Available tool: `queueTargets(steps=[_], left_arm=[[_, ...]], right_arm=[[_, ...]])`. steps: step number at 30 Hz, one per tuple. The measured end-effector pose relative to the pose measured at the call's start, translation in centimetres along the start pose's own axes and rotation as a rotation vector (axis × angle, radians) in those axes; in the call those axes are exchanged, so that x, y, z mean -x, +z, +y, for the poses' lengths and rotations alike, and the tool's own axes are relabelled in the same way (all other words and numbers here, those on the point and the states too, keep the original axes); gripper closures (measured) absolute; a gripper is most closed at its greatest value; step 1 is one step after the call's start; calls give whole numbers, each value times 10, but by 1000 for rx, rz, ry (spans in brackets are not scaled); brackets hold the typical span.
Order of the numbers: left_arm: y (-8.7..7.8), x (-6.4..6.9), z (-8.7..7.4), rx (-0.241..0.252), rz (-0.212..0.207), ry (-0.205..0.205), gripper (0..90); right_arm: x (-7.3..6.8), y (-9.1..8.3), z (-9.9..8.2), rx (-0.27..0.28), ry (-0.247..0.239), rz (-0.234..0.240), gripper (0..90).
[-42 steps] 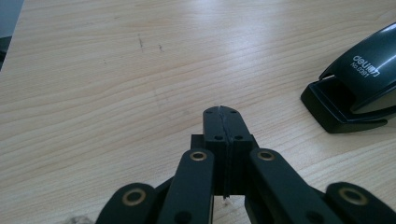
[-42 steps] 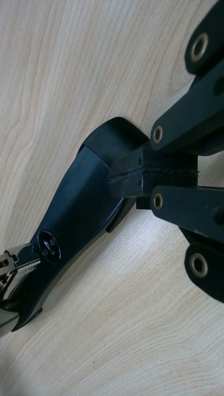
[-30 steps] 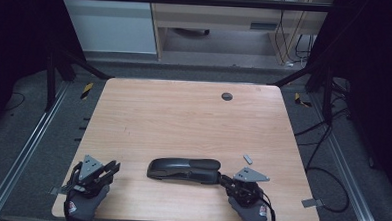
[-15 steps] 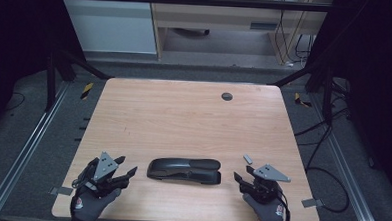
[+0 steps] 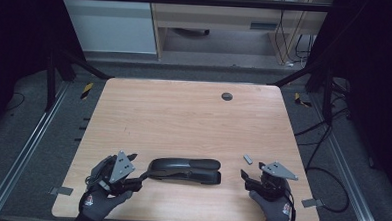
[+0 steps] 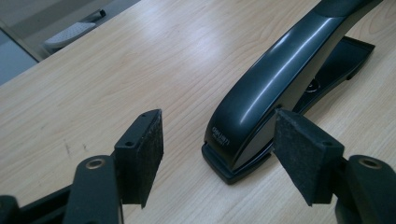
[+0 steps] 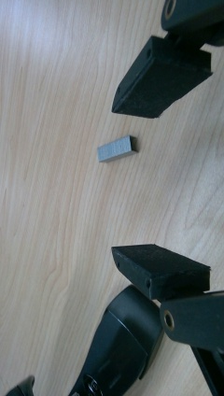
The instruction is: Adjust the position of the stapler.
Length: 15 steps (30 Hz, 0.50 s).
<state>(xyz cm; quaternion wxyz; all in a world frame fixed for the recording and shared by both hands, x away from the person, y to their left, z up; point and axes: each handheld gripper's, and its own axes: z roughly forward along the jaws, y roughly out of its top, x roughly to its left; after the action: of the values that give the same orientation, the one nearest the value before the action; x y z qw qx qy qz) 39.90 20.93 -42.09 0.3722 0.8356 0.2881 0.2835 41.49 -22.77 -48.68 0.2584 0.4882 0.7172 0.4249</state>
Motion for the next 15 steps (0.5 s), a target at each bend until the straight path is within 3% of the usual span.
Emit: queueTargets(steps=[15], left_arm=[[17,26,30,-36,-30,141,286]], right_arm=[[14,-5,-2,8,28,-54,256]])
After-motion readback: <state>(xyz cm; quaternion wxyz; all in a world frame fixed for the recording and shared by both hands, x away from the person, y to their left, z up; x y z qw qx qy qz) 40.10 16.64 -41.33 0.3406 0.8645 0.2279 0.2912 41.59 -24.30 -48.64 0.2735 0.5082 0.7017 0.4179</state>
